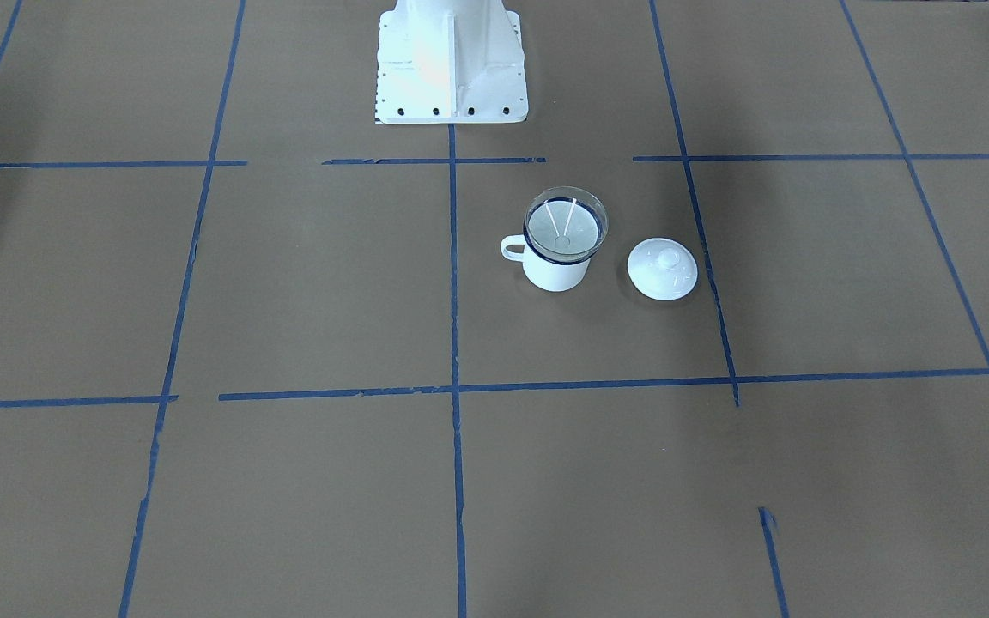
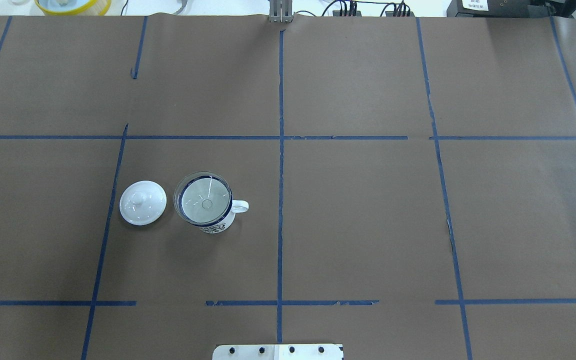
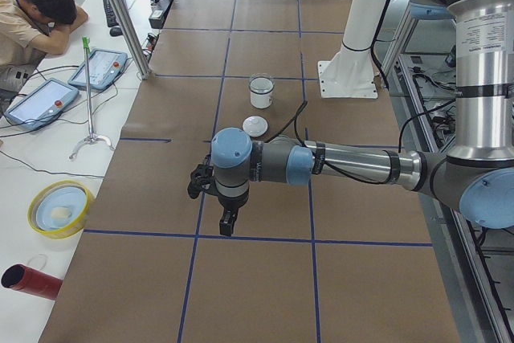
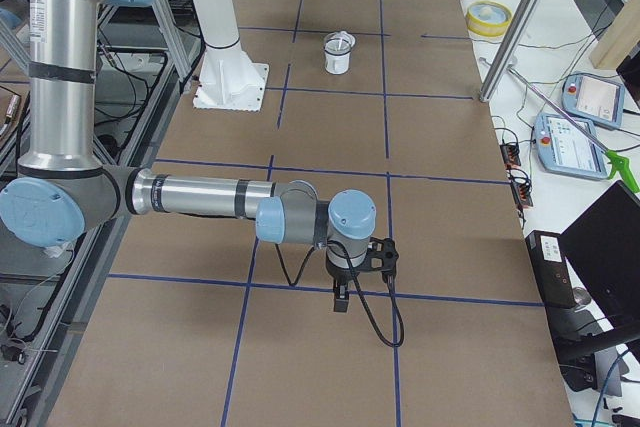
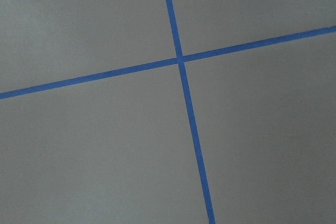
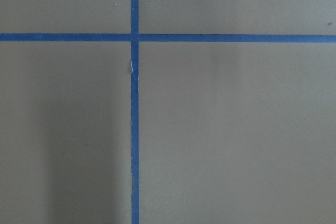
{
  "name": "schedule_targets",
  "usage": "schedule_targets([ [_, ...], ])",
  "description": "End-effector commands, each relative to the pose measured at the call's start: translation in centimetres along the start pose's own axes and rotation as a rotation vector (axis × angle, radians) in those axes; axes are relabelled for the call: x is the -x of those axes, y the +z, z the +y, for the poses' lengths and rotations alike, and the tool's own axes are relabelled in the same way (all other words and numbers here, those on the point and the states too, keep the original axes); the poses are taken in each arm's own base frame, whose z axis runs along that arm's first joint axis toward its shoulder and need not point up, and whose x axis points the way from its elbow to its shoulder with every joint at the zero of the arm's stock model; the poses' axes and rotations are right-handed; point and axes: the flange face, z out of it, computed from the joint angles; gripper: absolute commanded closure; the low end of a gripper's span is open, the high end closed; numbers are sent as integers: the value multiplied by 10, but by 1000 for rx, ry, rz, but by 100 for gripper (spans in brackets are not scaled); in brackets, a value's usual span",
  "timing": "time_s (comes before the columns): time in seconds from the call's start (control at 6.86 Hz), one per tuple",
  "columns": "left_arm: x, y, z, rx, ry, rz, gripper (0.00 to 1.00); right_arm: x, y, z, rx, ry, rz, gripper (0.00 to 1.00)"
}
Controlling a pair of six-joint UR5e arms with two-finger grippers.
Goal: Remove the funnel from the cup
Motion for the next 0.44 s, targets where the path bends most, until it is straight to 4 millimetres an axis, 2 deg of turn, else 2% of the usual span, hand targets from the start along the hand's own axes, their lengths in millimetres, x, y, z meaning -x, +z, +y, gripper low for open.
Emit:
schedule_targets([
  [0.0, -2, -1, -1, -2, 11, 0, 0, 0, 0, 0, 0, 0, 0, 0],
  [0.29, -5, -5, -3, -10, 16, -1, 0, 0, 0, 0, 0, 0, 0, 0],
])
